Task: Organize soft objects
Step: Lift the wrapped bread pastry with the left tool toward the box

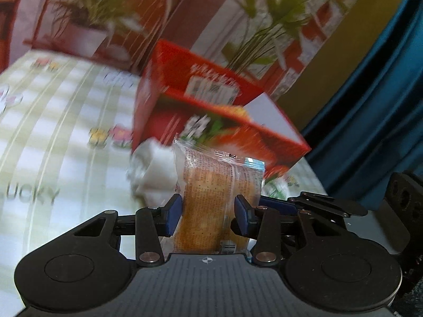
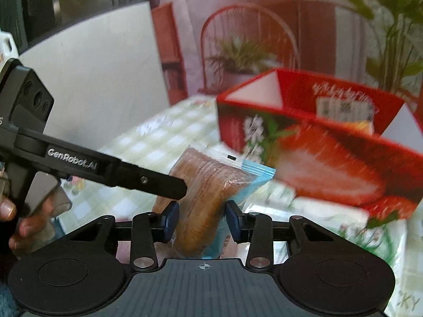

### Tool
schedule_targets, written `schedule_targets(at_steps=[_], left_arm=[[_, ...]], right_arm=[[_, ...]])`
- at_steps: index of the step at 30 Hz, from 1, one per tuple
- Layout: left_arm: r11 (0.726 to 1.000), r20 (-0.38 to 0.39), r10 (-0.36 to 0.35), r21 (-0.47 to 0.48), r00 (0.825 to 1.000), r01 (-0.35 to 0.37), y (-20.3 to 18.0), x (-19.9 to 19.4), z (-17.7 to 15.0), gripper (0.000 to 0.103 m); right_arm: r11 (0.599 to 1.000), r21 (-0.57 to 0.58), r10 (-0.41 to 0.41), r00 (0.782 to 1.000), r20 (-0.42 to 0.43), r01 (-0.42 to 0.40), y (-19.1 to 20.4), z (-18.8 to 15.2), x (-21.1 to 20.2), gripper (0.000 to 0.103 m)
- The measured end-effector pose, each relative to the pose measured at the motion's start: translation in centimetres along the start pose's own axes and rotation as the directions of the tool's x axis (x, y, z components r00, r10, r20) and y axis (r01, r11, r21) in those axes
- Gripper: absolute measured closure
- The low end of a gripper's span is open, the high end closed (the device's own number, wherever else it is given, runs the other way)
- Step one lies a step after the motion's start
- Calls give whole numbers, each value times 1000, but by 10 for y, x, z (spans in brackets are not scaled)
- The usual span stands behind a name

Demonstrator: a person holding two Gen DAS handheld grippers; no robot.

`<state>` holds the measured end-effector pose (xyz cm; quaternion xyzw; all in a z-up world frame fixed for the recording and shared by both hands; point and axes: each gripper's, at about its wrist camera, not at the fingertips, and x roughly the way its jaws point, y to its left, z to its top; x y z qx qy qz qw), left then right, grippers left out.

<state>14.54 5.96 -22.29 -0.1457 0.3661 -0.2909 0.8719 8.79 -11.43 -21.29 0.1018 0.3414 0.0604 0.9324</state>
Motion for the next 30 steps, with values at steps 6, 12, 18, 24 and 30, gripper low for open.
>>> schedule_targets(at_steps=[6,12,18,24,30], left_arm=[[998,35,-21,62,999,19,-28,-1,29,58],[989,70,-32,150,997,21,-58,2,59,58],[974,87,-23,226,996,3,-79,15,88,58],[967,119,-10,253,993,-20,-83,29,117,58],[969,114,39,239,993,-65,-71,52,139,58]], right_arm=[[1000,10,-30,995,100,29,-21,17,-19,70],[998,-6,-55,978,199,57,-37,37,-44,70],[995,-10,-98,960,263,104,-57,58,-53,70],[989,-35,-128,943,307,146,-71,81,-45,70],[983,-76,-134,939,316,166,-87,103,-19,70]])
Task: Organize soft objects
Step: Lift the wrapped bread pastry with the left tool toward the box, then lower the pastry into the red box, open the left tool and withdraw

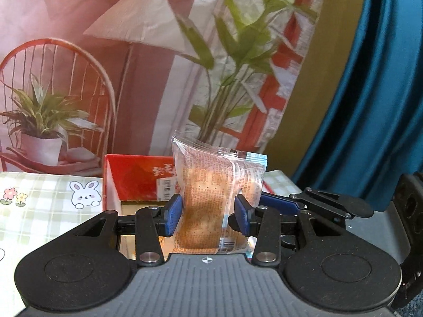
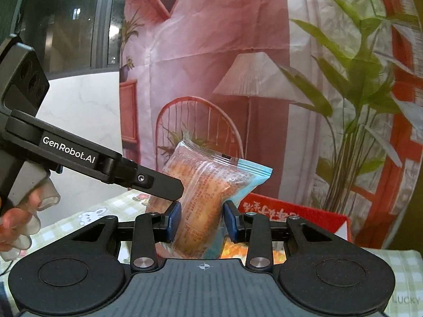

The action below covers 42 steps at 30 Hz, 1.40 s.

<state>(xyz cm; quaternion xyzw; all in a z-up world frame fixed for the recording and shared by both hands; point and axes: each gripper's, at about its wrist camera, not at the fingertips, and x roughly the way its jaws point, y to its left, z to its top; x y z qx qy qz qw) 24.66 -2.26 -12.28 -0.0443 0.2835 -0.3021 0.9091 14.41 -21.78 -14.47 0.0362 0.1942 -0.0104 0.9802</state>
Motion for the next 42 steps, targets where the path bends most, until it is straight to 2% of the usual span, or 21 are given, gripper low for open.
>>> schedule_targets(at_steps=[5,12,20,24,28,34,37,42], left_arm=[[999,-42,8,-38,999,-10,21,19,-8,58],[997,-116,34,-63,993,-42,40,44,-18,58],[994,-165,72,-75,984,-85,50,53,-24,58],[992,-167,98,-67,981,-110,49,52,-25,57],[987,-135,159,16,978,-158,38,42,-21,55],[979,-103,205,25,973,-203,29,23,-20,51],[972,-97,233,43,968,-230,20,12,-23,46],[970,-93,242,27,966,-241,5,-13,-35,32]], right_arm=[[1000,26,11,999,-38,-10,-12,-6,37,70],[993,113,43,989,-138,-28,-24,-27,73,72],[977,207,96,967,-234,-47,-30,-37,101,73],[973,228,101,964,-246,-44,-30,-38,108,78],[973,233,67,965,-252,-7,-28,-37,106,75],[979,195,-12,974,-227,57,-29,-30,84,71],[982,170,-44,976,-216,81,-28,-28,70,69],[981,161,-79,978,-192,111,-21,-31,36,60]])
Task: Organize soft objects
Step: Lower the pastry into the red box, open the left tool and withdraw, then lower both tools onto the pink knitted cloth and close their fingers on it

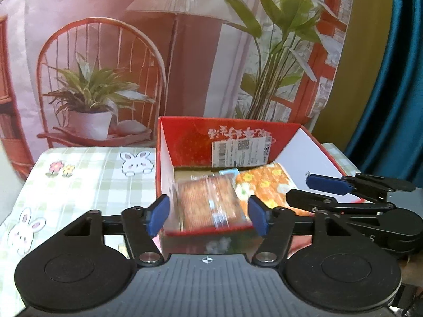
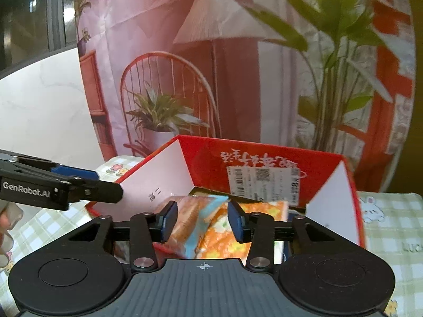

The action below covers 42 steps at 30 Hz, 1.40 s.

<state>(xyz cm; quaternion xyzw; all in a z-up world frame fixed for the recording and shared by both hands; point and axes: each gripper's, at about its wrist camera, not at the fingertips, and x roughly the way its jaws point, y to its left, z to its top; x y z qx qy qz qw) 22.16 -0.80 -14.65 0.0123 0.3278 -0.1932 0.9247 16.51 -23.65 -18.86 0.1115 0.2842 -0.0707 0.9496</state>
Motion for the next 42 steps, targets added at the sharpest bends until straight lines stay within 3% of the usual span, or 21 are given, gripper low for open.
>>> schedule_targets(at_steps=[4,6,8,10,12,13,16,21,26,31,37,42], left_arm=[[999,1,40,-22,999,-40,-8,-18,-19,31],[999,-7,37,-32,999,-37,-10,-26,-29,31],[999,-19,34,-25,999,-34,-13,-34,-40,28],[999,-28,43,1,999,-43,-19,-43,-55,20],[997,-24,69,22,997,-68,-24,-54,-72,7],[996,-21,83,26,996,-83,-25,-59,-81,6],[993,-41,113,34,993,-111,-28,-68,-106,0],[987,-69,153,56,986,-150,-31,-76,-133,0],[992,-76,123,28,989,-122,-32,-83,-142,0],[995,-134,91,57,987,-84,-43,-77,-153,0],[996,-193,78,46,978,-71,-43,-70,-159,0],[998,-240,58,-4,969,-60,-34,-66,-162,0]], right_arm=[[1000,9,1,1000,9,-1,5,-13,-27,58],[999,33,9,1000,19,-10,7,-22,-40,41],[998,59,10,1000,25,-11,8,-29,-53,31],[998,62,11,999,30,-13,10,-35,-64,25],[998,58,-1,999,38,-1,11,-42,-77,5],[998,57,-6,999,44,4,12,-45,-83,2],[998,57,-28,998,52,25,13,-58,-99,1],[991,16,-136,991,-6,136,22,-86,-111,1],[980,17,-200,980,-14,200,26,-110,-125,0],[983,68,-165,981,-105,173,15,-134,-134,1],[986,36,-153,961,-231,166,16,-156,-136,1],[982,92,-129,939,-318,166,11,-172,-131,1]])
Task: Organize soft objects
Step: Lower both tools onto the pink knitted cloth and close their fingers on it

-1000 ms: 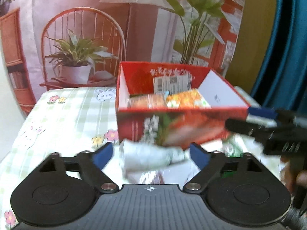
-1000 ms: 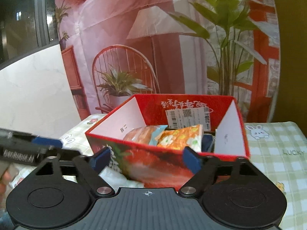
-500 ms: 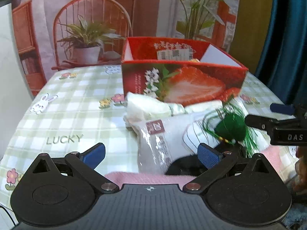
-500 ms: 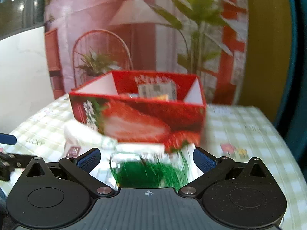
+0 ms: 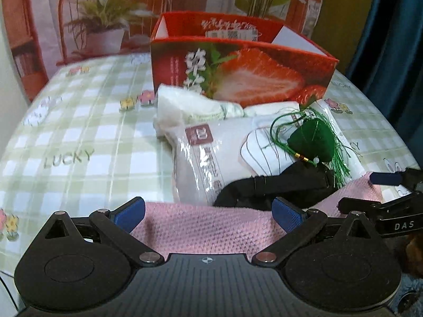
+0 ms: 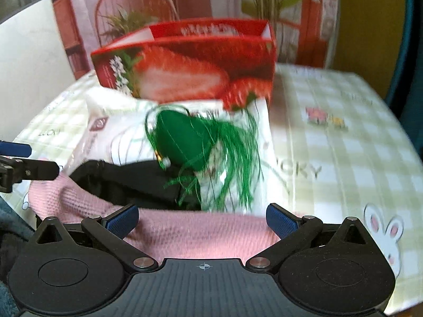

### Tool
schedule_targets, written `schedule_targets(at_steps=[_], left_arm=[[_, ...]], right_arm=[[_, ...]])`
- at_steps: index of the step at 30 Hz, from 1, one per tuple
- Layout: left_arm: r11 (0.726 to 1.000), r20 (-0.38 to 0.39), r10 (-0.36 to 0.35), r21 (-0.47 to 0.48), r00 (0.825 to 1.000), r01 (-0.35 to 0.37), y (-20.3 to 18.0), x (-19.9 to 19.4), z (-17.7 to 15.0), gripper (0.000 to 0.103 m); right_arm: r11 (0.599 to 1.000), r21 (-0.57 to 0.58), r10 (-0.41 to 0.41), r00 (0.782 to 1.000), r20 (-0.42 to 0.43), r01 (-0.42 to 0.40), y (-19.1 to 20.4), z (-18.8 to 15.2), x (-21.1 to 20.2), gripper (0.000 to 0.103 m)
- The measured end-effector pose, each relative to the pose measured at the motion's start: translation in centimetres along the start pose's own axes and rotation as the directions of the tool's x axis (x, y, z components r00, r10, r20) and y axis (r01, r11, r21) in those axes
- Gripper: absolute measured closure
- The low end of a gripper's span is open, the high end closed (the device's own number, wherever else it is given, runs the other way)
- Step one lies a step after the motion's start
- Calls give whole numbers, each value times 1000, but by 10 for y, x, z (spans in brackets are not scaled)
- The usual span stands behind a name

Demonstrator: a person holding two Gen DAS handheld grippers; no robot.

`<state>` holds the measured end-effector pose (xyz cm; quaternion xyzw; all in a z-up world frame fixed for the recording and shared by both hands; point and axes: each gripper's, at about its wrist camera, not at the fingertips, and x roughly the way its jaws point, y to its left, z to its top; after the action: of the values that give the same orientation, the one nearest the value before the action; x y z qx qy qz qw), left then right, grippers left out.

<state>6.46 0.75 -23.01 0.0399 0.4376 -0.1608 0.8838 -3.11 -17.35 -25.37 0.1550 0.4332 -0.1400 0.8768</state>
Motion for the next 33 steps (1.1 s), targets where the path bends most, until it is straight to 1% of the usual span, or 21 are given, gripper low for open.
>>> schedule_targets(at_steps=[4,8,10,13,14,15,17,18,21,28,30,33], left_arm=[[1000,-51,-16,-16,999,16,1,6,-5,0],[999,-53,-27,38,998,29,-9,5,-5,1],[997,-65,-39,65,997,44,-13,8,-6,1],[994,-105,-67,74,992,75,-15,21,-8,7],[994,-128,-87,58,988,94,-12,27,-9,11],[994,-144,-100,36,985,106,-9,32,-10,12],[992,-136,-127,-14,983,126,2,37,-10,12],[991,-131,-131,-20,983,129,3,38,-10,13],[993,-122,-119,-12,985,118,3,36,-10,15],[994,-119,-105,-27,987,103,1,34,-8,19],[994,-118,-106,-37,987,102,3,33,-8,21],[994,-117,-109,-42,987,105,4,32,-9,22]], right_arm=[[1000,30,5,999,-47,-3,-4,-2,8,1],[999,32,14,996,-85,-11,-5,-2,15,1],[999,35,18,995,-98,-15,-5,-3,17,1],[998,48,31,993,-111,-26,-7,-3,23,0],[999,45,30,994,-109,-26,-6,-3,23,0],[999,41,28,994,-109,-24,-5,-3,23,0],[999,35,31,994,-102,-27,-4,-3,24,0],[999,33,34,995,-99,-31,-5,-2,25,0],[998,45,47,995,-87,-44,-7,-1,26,0],[998,44,58,996,-70,-55,-9,-1,26,1],[997,55,62,996,-70,-58,-10,-2,22,1],[997,54,52,996,-72,-48,-10,-2,14,1]])
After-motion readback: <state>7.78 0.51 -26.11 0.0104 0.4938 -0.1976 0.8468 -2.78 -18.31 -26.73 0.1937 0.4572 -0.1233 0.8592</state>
